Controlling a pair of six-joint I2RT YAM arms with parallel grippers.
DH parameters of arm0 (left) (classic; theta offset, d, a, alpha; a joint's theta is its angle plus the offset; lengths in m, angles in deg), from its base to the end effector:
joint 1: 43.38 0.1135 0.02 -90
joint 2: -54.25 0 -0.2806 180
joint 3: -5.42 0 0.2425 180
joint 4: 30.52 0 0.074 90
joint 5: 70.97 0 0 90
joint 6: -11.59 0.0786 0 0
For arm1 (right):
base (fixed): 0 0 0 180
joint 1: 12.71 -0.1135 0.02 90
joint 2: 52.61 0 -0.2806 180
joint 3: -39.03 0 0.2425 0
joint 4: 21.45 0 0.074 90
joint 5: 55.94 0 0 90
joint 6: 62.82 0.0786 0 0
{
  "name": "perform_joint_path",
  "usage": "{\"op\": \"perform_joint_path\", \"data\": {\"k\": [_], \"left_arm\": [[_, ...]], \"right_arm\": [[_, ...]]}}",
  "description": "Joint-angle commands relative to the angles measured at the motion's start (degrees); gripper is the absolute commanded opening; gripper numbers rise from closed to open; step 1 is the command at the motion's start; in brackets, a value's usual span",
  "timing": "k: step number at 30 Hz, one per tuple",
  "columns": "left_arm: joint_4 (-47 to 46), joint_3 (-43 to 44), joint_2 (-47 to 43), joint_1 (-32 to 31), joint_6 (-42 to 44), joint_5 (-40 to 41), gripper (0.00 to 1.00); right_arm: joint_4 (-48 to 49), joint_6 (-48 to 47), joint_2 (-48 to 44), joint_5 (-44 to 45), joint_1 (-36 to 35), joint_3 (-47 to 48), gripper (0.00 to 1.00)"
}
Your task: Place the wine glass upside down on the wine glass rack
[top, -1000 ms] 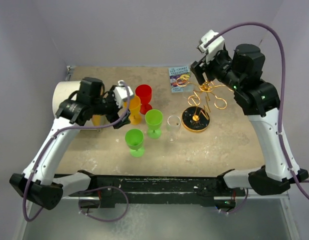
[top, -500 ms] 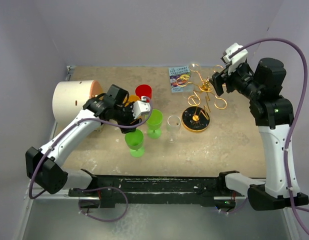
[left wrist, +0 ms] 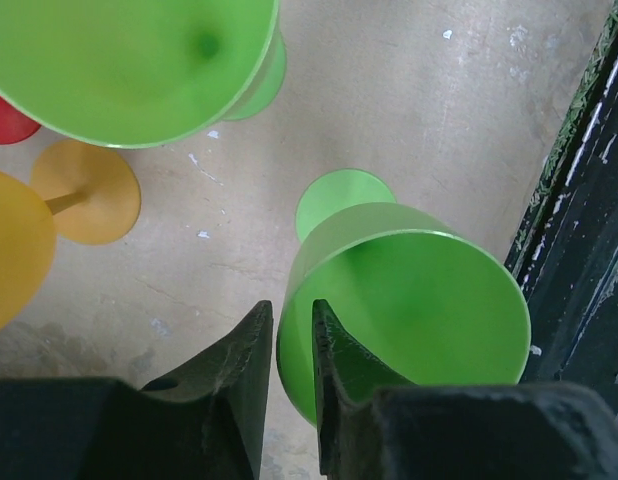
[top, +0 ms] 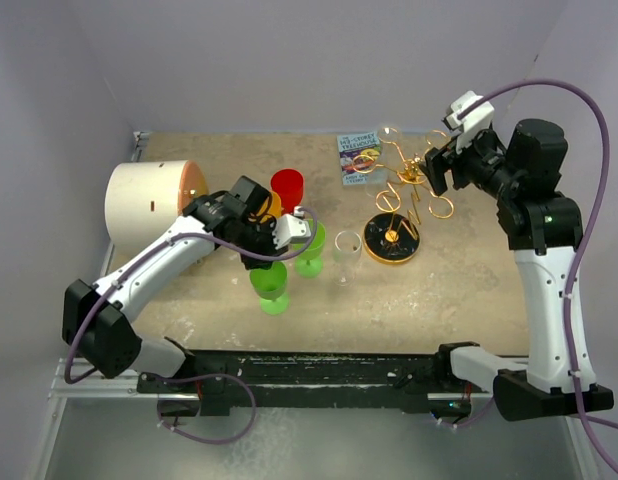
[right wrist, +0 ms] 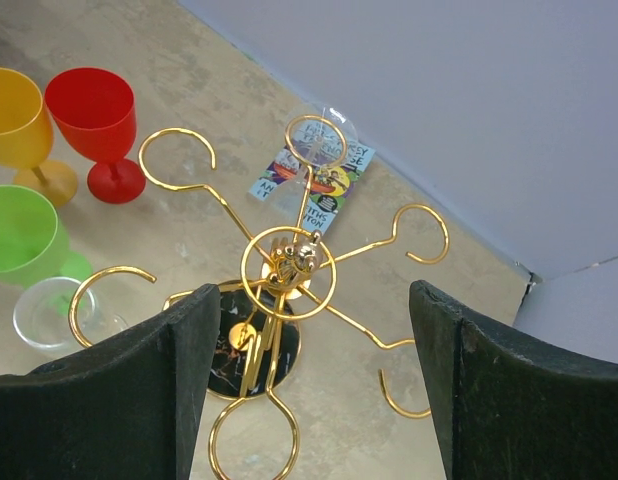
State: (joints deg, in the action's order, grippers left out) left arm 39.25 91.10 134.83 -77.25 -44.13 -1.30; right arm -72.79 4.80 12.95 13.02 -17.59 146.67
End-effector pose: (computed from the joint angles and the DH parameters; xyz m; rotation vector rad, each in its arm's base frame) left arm 0.2163 -0.1781 0.2784 1.5798 2.1441 -0.4750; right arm 0.2261 0.0476 0.5078 -0.6620 1.5901 0.0922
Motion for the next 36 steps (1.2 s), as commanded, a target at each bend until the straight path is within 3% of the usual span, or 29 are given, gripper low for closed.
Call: {"op": "perform_joint_path", "data": {"k": [1,7,14,24,30,36], "left_arm": [[1.6,-0.5,0.9,-1.0,2.1,0.8,0.2],[4.7,0.5,-1.7,-1.0,4.0,1.0,0.0],[10.4,1.7,-5.5,0.5,5.6,-0.7,0.0],[14.1,9.7,-17.6,12.4,3.8,-18.1,0.0],[11.5,19.3,-19.5,12.8,-2.3,-17.1,0.0],[4.3,29.4,-16.3,12.7,-10.7,-17.0,0.0]], "right_arm": [[2.1,1.1,-0.1,-2.1,0.7,1.0,0.79],[1.9,0.9,0.4,-1.1,1.6,1.5,0.8],[0.4,-0.7,-0.5,-3.2,4.8,0.8,0.84],[-0.7,0.8,0.1,-14.3,9.2,0.0,0.9],[-8.1,0.8,5.0,-20.0,8.1,8.0,0.83],[-2.0,4.2,3.7,-23.9,3.9,6.0,0.82]]}}
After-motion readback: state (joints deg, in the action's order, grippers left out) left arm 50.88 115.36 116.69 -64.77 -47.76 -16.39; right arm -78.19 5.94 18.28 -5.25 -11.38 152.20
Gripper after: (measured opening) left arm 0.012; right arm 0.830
